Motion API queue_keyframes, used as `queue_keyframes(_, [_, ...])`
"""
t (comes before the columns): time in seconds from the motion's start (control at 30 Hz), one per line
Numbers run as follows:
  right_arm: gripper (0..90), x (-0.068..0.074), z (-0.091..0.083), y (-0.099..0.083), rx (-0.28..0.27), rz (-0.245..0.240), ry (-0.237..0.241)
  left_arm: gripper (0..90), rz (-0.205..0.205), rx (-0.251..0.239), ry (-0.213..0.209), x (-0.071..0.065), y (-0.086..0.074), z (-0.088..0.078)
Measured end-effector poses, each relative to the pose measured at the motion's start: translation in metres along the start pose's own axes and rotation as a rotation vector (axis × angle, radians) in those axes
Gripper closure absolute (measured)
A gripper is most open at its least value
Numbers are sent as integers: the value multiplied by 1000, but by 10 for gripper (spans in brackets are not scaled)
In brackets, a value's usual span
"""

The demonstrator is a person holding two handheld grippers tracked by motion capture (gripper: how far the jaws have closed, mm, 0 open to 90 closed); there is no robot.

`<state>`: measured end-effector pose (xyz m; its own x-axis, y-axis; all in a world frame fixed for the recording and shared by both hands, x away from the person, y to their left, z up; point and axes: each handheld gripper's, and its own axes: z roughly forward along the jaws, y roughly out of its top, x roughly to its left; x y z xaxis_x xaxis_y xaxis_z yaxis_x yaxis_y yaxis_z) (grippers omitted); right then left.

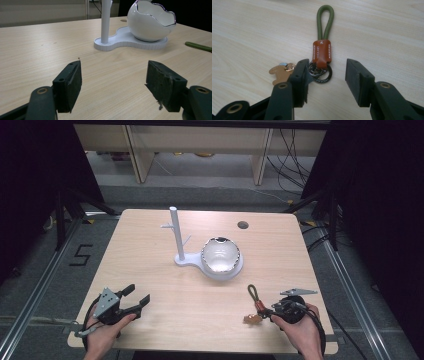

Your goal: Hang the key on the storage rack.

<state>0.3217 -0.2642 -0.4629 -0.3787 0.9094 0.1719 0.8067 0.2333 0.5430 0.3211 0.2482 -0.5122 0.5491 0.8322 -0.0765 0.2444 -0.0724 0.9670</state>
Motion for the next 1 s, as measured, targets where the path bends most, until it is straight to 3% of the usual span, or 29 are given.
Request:
queue_keyframes(0.07, [546,0,1,4,33,0,-5,286,10,-15,-17,0,0,2])
queue_keyframes(0.13, [547,2,2,6,42,5,-22,286,8,3,-3,-1,1,0])
queue_keyframes(0.27, [557,3,2,17,101,-46,-34,290,8,8,-6,-3,1,-1])
queue_keyframes(0.4, [572,5,3,28,163,-39,-36,290,2,5,-5,-2,2,-1])
queue_keyframes(0.43, [575,7,3,31,193,-10,-44,290,1,3,-5,-2,2,-1])
queue_keyframes(0.5, [580,7,4,34,204,-8,-49,290,2,2,-8,-3,2,-1])
queue_keyframes(0.57, [586,6,8,39,235,-3,-77,290,1,4,-11,-3,2,-1])
queue_keyframes(0.8, [618,9,21,53,339,-46,-69,291,0,7,-15,-3,2,0])
queue_keyframes(1.0, [627,8,32,61,374,-85,-64,290,3,10,-17,-3,2,0])
